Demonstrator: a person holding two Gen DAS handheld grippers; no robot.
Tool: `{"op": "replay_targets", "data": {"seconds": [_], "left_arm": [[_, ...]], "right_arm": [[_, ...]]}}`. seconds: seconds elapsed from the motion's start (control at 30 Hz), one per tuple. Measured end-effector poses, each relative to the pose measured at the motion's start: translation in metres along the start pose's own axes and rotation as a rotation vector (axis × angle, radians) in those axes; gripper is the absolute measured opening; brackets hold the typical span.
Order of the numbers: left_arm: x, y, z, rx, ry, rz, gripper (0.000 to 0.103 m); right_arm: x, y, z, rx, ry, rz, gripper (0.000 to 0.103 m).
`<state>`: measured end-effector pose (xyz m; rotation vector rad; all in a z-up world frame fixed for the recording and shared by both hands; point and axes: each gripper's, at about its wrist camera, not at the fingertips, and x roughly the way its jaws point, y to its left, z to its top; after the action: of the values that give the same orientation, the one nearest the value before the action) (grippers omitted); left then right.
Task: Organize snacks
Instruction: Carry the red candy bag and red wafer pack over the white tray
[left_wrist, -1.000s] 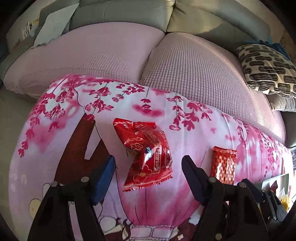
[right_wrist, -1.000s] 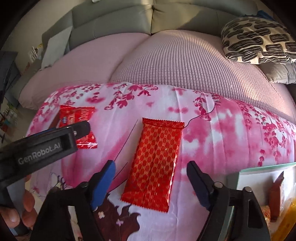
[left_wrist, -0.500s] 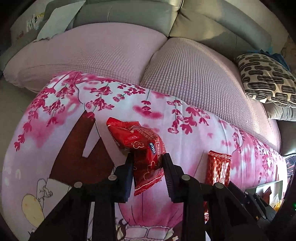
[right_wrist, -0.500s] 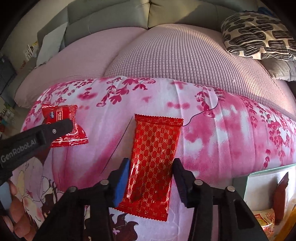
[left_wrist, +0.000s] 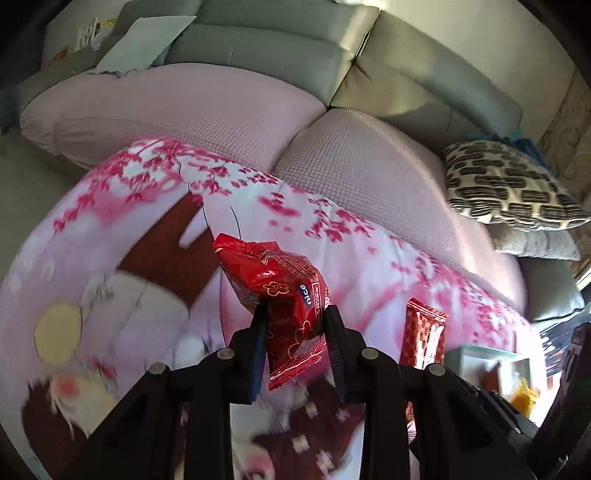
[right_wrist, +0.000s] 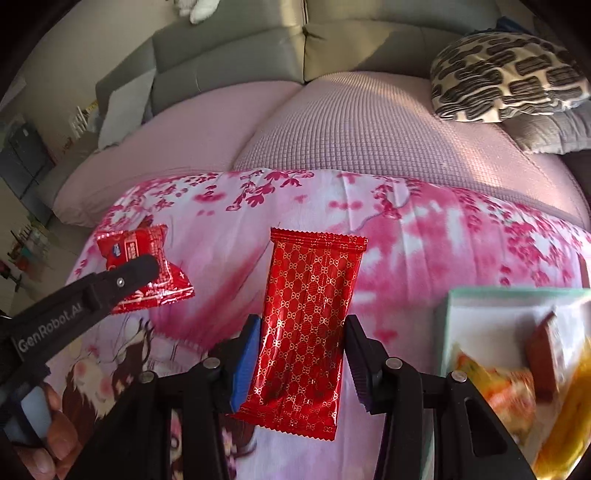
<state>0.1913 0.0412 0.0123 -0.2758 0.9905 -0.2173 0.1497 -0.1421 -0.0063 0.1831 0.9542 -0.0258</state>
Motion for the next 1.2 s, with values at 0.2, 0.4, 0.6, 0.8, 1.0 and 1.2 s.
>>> {"op": "replay_targets", "data": {"seconds": [0.2,0.4,0.6,0.8,1.0,1.2], "left_arm": [[-0.027,-0.014,-0.037,-0.005,-0.025,-0.037,0.031],[-0.054,-0.033,-0.055,0.015,-0.066,-0.057,0.031],[-0.071,-0.052,-0.073,0.053,-0.082,-0.098,0.031],[-0.076,-0.07,-0.081,0.096,-0.087,-0.124,0.031],[-0.08,-0.087,-0.091,0.133,-0.09,-0.136,0.031],[-0.085,-0.107,-0.101,0.187,-0.091,-0.146,0.031]], "right_arm": [[-0.038,-0.011,-0.029,0.019,-0.043,0.012,0.048],[-0.073,-0.026,-0.063,0.055,-0.085,-0.012,0.048],[-0.1,-0.041,-0.083,0.083,-0.118,-0.041,0.048],[-0.121,-0.058,-0.096,0.122,-0.149,-0.055,0.048],[-0.132,-0.076,-0.104,0.166,-0.176,-0.044,0.048],[-0.153,-0.105,-0.114,0.236,-0.223,-0.083,0.048]]}}
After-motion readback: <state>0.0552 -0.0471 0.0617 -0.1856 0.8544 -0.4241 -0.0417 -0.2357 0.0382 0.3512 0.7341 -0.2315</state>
